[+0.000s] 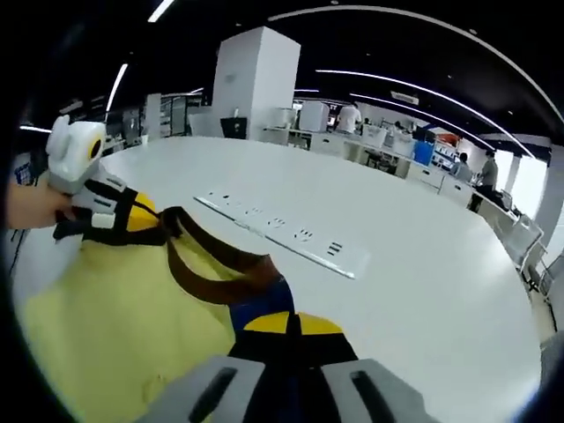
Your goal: Fold the garment on the visible template until the final outline fits inside the template.
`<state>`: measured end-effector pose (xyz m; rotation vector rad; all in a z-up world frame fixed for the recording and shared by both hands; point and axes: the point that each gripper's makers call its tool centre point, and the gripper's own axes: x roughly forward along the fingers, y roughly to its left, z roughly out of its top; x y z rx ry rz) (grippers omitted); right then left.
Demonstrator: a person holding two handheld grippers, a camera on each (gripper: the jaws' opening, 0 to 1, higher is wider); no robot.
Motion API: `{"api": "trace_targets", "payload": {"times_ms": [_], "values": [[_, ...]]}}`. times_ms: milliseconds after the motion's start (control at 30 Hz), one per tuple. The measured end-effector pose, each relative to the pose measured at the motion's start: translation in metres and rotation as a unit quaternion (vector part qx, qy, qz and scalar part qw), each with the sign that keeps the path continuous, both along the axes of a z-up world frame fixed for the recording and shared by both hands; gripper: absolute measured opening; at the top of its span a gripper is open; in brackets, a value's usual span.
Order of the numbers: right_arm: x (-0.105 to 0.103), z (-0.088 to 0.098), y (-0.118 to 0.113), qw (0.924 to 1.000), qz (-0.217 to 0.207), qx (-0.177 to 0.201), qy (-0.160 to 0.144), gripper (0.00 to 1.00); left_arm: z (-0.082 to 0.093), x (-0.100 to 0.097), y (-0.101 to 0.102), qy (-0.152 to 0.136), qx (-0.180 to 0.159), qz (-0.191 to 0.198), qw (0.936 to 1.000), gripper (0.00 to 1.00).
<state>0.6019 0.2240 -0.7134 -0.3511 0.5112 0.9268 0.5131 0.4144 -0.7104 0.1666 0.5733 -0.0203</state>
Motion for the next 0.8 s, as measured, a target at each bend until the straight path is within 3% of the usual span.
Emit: {"api": "trace_targets", "payload": {"times_ms": [133,333,533,667,800], "values": [[0.003,-0.01,-0.003,0.9997,-0.016,-0.007,0.017,0.0,-0.007,0.0,0.005,0.011,-0.009,0.015,0.9998,0.04],[0.006,-0.009,-0.003,0.999,-0.033,0.007,0.029,0.01,-0.005,0.001,0.015,0.008,-0.01,0.033,0.9994,0.16],[0.006,-0.008,-0.007,0.9979,-0.048,0.009,0.041,0.26,-0.001,-0.003,0.021,0.008,-0.019,0.049,0.9986,0.38],[-0.007,0.002,-0.001,0.9935,-0.051,0.05,0.088,0.44,0.01,-0.006,0.02,-0.007,-0.047,0.063,0.9969,0.58],[-0.015,0.011,-0.003,0.9951,-0.036,0.041,0.083,0.52,0.022,-0.009,0.018,-0.022,-0.051,0.056,0.9969,0.73]]}}
